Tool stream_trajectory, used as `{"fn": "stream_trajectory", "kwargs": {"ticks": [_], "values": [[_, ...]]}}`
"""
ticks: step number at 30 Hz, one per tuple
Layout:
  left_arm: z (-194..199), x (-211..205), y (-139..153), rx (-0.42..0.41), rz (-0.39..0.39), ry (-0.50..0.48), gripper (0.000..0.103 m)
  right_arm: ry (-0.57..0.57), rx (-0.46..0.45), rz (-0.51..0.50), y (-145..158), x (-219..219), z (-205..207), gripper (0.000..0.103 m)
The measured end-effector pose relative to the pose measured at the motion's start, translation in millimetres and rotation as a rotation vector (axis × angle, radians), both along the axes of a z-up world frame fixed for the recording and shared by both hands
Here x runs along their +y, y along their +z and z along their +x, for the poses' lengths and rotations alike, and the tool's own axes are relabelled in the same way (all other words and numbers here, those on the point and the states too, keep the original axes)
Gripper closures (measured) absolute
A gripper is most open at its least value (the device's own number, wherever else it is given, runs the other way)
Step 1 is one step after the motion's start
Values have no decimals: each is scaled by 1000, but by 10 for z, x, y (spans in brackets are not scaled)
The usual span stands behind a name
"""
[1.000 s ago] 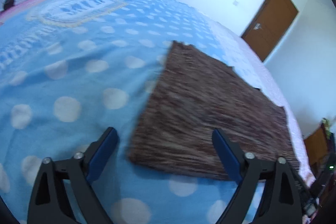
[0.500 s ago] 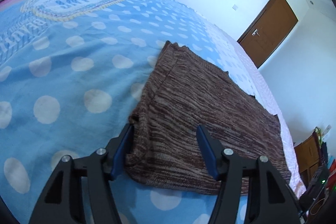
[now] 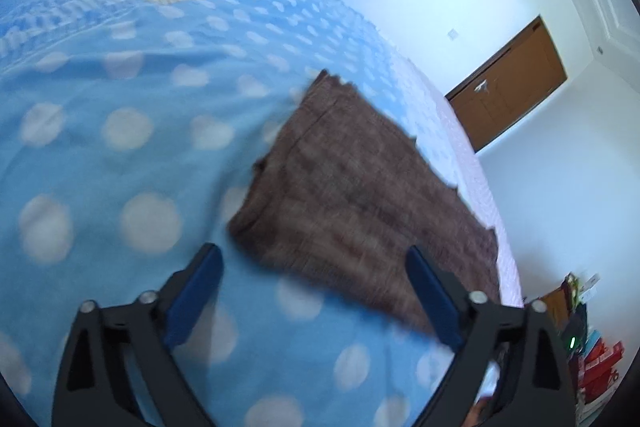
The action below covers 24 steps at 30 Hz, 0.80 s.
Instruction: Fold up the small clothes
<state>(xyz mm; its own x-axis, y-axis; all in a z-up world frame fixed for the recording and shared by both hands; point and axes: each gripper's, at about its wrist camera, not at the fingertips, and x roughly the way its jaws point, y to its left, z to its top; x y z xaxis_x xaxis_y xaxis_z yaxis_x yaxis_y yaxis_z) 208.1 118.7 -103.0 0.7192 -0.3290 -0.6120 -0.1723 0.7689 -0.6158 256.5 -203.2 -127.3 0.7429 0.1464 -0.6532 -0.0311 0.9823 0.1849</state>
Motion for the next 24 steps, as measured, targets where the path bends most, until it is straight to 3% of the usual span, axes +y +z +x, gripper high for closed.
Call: {"fn": "stream_trajectory", "kwargs": {"ticks": [2,3,4,6,7,11,14,16,18,19,23,24], "values": [[242,-18,-19,-4,-34,8,8,0,0,0,1,0,1,82],[303,-21,-20,-14,-52,6,16,0,0,0,0,0,0,82],[429,-45,-38,-18,-92,-20,37,0,0,-1,0,-1,1,82],[573,-90,-87,12,-130,-61,65,0,0,-2,-1,3,0,82],[598,-102,-96,17,-126,-60,69,0,0,-1,-3,1,1,82],[546,-127,-86,-1,-41,-51,69,0,-1,3,-4,0,2,82],[548,-76,-143,-2,-102,-25,60,0,-1,3,-6,0,3,82],[553,-84,-115,5,-96,-19,58,0,-1,5,-6,-4,5,82],[547,-113,-70,-5,-54,-12,67,0,-1,5,-5,-1,4,82],[535,-128,-46,-11,-31,-16,83,-1,0,2,-5,4,7,82],[480,-199,112,-57,56,-50,87,-2,18,-40,67,69,23,82],[453,-231,176,-82,78,-66,87,12,10,-7,110,81,19,82]]}}
